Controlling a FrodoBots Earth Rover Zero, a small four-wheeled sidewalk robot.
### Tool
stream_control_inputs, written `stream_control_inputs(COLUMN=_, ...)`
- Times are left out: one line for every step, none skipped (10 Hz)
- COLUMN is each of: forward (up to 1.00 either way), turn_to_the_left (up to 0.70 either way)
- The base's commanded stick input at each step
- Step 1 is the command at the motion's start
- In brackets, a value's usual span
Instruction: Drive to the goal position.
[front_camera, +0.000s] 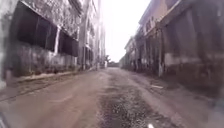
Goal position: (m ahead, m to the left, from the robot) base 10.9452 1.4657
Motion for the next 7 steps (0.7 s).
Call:
stream_control_inputs(forward=0.85, turn_to_the_left=0.0)
stream_control_inputs(forward=0.85, turn_to_the_left=0.0)
stream_control_inputs(forward=0.85, turn_to_the_left=0.0)
stream_control_inputs(forward=0.85, turn_to_the_left=-0.11)
stream_control_inputs(forward=0.85, turn_to_the_left=-0.2)
stream_control_inputs(forward=0.85, turn_to_the_left=-0.32)
stream_control_inputs(forward=0.85, turn_to_the_left=-0.33)
